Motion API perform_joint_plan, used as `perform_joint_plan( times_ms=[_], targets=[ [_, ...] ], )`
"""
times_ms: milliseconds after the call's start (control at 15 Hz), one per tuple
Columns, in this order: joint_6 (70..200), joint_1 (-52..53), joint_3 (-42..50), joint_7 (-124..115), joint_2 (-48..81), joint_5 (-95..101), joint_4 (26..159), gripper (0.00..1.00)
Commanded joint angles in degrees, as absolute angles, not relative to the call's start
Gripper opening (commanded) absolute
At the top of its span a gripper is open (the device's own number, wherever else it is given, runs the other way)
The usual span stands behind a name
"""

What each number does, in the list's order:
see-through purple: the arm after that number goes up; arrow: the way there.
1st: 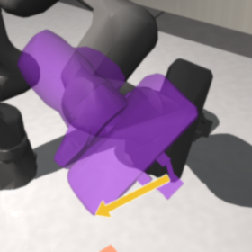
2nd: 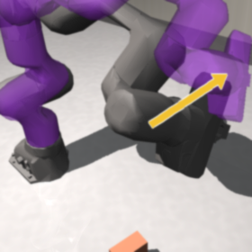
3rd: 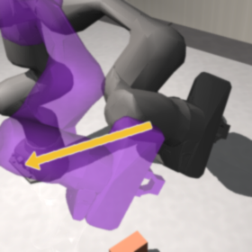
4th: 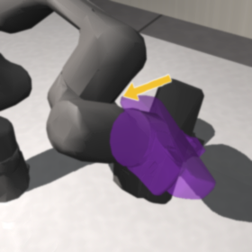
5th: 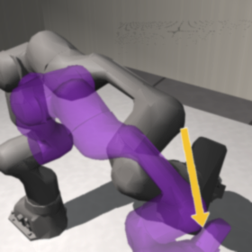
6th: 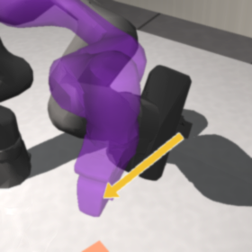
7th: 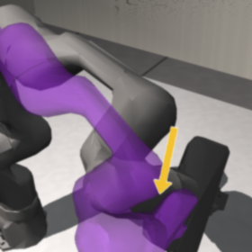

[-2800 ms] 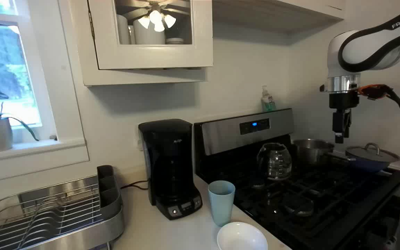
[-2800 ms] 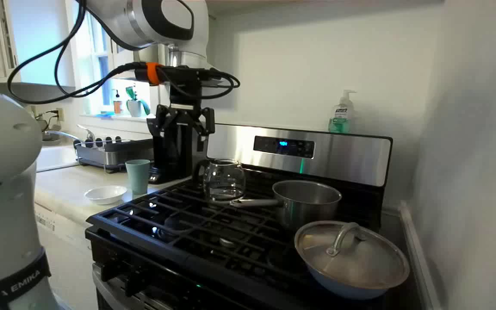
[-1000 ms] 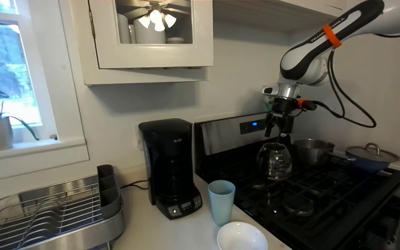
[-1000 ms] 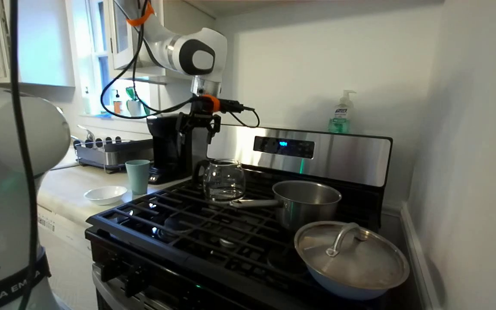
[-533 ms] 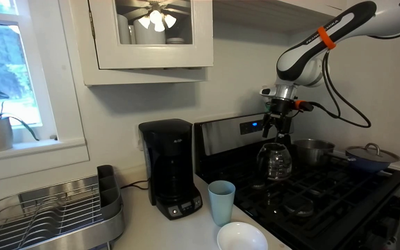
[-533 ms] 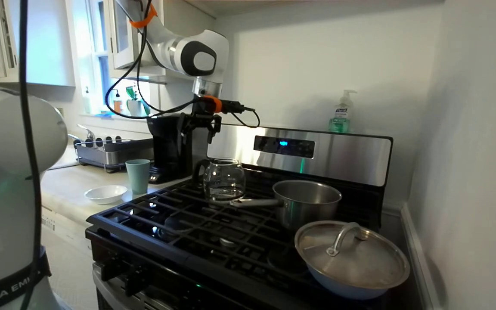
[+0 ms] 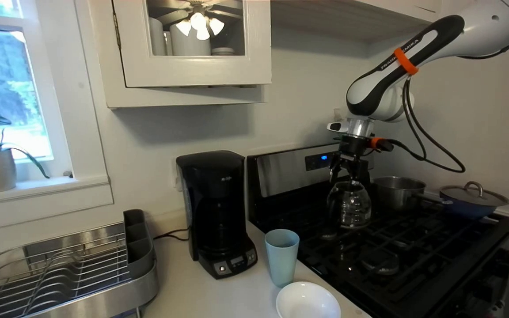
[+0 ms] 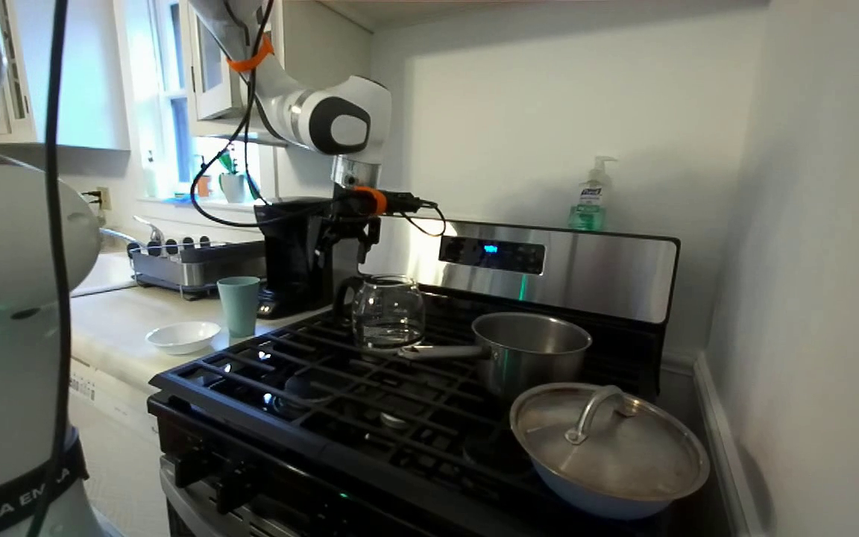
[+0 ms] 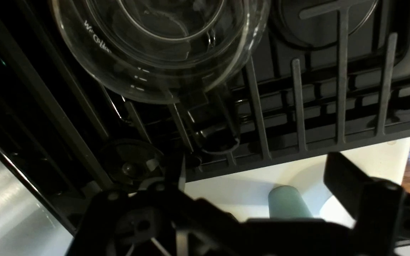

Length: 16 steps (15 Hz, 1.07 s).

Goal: Pick up the clear coffee jar and put it in the middle of the hob

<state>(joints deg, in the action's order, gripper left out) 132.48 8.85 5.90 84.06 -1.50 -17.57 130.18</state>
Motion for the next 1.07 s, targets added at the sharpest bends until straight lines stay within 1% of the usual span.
perform_joint_plan(
  times_ms=[0, 267, 467, 1000],
  targets=[
    [136.77, 5.99, 2.82, 89.5, 0.22, -19.37, 131.83, 1.0],
    [145.02, 4.77, 0.75, 94.3, 1.79, -21.75, 133.95, 1.0],
    [148.69, 4.09, -0.64, 98.08, 2.96, -24.4, 134.55, 1.0],
    [148.52, 2.59, -2.53, 102.27, 5.06, -23.77, 133.28, 1.0]
  ],
)
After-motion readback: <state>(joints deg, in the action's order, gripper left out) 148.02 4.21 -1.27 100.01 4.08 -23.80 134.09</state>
